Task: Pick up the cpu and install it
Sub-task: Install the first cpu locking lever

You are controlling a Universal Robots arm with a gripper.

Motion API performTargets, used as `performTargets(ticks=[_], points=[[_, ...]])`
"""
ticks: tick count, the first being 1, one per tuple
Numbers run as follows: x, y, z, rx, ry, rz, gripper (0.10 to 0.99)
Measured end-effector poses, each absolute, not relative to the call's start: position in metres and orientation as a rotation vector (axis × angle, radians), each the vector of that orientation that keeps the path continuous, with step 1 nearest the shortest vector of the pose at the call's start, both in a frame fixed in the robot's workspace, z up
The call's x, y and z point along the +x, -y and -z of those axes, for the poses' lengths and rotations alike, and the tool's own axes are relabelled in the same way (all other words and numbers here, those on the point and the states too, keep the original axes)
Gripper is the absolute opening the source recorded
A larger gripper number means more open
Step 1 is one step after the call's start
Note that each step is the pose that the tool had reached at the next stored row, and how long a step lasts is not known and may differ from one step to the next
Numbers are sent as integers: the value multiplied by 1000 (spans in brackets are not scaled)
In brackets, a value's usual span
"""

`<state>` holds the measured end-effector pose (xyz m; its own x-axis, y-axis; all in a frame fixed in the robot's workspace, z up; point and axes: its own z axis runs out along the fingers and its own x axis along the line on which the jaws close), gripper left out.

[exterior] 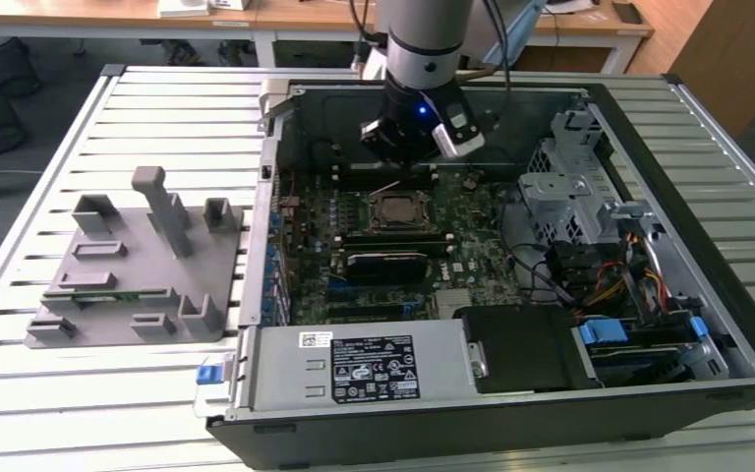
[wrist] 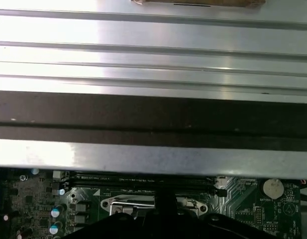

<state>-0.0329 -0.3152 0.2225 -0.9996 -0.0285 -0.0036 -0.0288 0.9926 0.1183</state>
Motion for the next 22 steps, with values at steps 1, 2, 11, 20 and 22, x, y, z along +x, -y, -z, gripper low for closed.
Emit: performTargets(ticks=[1, 2, 11, 20, 22], points=[[-32, 315, -222, -45, -3134, -186, 106], [-32, 315, -221, -45, -3134, -186, 106], [-27, 315, -210, -44, -3142, -188, 106], [-24, 315, -201, -44, -3149, -189, 106], [-24, 315, -199, -44, -3148, -189, 106]])
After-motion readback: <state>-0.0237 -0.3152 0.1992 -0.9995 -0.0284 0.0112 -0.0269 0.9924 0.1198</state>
